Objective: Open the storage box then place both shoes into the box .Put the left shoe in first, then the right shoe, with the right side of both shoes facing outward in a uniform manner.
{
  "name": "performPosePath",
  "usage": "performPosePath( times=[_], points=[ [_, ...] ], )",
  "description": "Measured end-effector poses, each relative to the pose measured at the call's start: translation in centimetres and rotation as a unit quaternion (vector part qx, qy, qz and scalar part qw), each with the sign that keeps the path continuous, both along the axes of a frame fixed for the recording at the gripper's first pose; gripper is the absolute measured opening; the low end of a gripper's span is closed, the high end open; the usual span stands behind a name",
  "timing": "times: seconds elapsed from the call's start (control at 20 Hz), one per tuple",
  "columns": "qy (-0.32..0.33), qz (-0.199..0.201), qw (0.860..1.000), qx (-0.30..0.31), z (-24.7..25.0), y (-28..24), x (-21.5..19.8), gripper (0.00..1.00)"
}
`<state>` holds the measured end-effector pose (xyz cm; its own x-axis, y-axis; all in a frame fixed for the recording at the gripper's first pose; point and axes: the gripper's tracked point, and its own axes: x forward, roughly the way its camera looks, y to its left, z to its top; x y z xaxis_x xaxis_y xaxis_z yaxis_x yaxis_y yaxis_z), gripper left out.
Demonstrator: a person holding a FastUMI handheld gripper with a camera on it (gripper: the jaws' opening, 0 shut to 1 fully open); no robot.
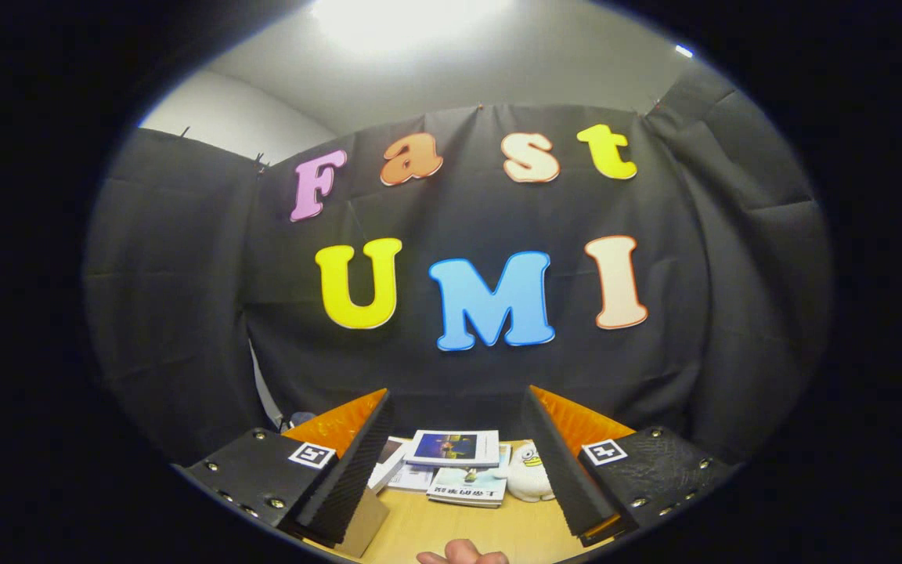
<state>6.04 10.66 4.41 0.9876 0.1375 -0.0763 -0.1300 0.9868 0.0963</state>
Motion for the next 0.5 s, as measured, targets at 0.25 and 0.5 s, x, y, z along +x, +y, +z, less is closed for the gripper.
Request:
performPosePath(
  times=[0.25, 0.5],
  points=[
    [-0.019, -0.035, 0.999, -0.010, 0.2, -3.0, -1.4, 0.99],
    [-0.004, -0.060, 0.998, -0.017, -2.9, -5.9, -1.2, 0.99]
  ],
)
